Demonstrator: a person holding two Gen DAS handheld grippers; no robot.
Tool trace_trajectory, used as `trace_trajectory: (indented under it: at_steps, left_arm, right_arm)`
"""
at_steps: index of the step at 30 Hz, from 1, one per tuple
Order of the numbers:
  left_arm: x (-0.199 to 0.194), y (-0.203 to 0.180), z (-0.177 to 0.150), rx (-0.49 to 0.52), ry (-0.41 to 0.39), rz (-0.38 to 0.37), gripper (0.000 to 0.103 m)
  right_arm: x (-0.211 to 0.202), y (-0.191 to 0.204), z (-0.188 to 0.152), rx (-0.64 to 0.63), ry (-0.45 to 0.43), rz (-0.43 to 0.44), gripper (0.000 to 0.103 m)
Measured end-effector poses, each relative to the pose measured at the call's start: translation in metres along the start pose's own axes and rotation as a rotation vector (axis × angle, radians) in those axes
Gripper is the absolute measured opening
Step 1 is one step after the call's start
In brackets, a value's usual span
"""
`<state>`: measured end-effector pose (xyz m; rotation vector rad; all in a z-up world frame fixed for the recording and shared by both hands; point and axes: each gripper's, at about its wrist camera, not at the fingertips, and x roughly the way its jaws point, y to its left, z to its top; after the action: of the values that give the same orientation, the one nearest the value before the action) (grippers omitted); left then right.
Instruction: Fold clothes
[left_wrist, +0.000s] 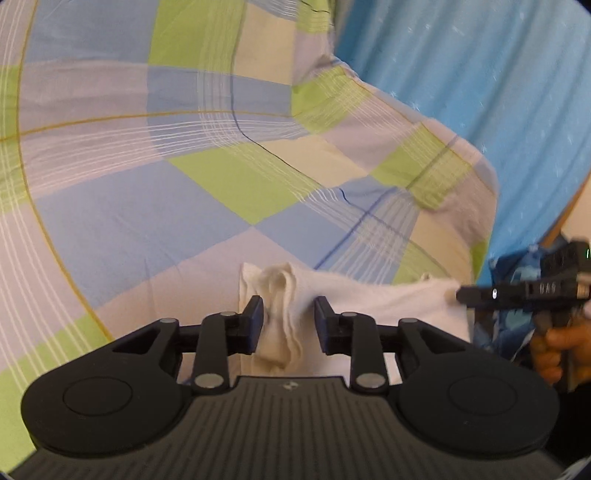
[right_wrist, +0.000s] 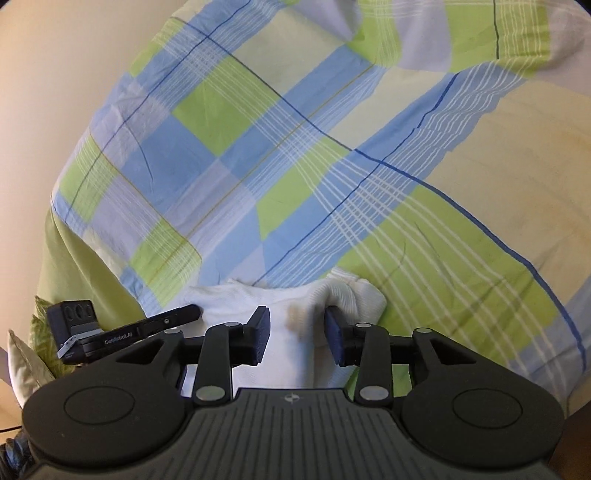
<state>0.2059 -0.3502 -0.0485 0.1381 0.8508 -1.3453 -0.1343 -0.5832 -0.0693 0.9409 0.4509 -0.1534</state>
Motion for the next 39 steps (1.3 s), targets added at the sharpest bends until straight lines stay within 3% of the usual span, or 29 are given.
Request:
trace_trajectory:
  at_steps: [2,3,4,5,6,7,9,12,14,16,18,20,30,35,37,38,39]
  left_arm:
    - [0.009,0.011,0.012,-0.071,0.019,-0.030,0.028]
    - [0.015,0.016,0.017,-0.097,0.038,-0.039,0.027]
    - [0.022,0.020,0.022,-0.118,0.062,-0.044,0.026]
    - [0.027,0.020,0.027,-0.112,0.076,-0.041,0.023]
    - [0.026,0.018,0.030,-0.097,0.058,-0.037,0.011]
    - [0.022,0.017,0.031,-0.084,0.025,-0.036,0.006]
    - [0.015,0.014,0.034,-0.059,-0.042,-0.033,0.005]
    - [0.019,0.015,0.031,-0.030,-0.031,0.029,0.005]
    - [0.023,0.016,0.028,-0.025,-0.005,0.056,0.005]
    - [0.018,0.020,0.026,-0.064,-0.006,0.019,0.007]
    - [0.015,0.023,0.028,-0.095,-0.001,-0.023,0.020]
    - [0.014,0.025,0.030,-0.121,0.010,-0.059,0.023]
    - [0.018,0.028,0.043,-0.194,-0.007,-0.116,0.025]
    - [0.023,0.017,0.038,-0.109,0.052,-0.069,0.023]
    - [0.026,0.014,0.034,-0.084,0.057,-0.064,0.008]
    - [0.027,0.013,0.034,-0.076,0.046,-0.056,0.000]
    - [0.028,0.012,0.034,-0.069,0.031,-0.043,0.000]
  right_arm:
    - [0.003,-0.004,0.001,0.030,-0.005,0.006,0.036]
    - [0.005,-0.007,0.002,0.042,-0.005,-0.001,0.018]
    - [0.005,-0.008,0.002,0.045,-0.002,-0.011,0.010]
    - [0.003,-0.005,0.002,0.024,-0.012,-0.010,0.009]
    - [-0.001,-0.001,0.002,-0.005,-0.027,-0.004,0.009]
    - [-0.004,0.004,0.002,-0.047,-0.043,-0.002,0.009]
    - [-0.008,0.013,0.000,-0.126,-0.061,-0.010,0.008]
    - [-0.001,0.011,-0.003,-0.162,-0.047,-0.085,0.008]
    - [-0.001,0.004,-0.006,-0.136,-0.051,-0.088,0.008]
    - [-0.003,0.000,-0.008,-0.128,-0.052,-0.079,0.009]
    - [-0.004,-0.003,-0.010,-0.125,-0.058,-0.059,0.015]
    - [-0.004,-0.006,-0.011,-0.117,-0.066,-0.038,0.017]
    - [0.000,-0.022,-0.010,0.001,-0.098,0.024,0.017]
    - [0.001,-0.020,-0.010,-0.010,-0.094,0.019,0.017]
    - [0.001,-0.017,-0.010,-0.035,-0.093,0.003,0.015]
    - [0.001,-0.015,-0.011,-0.052,-0.092,-0.012,0.008]
    - [0.001,-0.013,-0.011,-0.070,-0.093,-0.030,0.005]
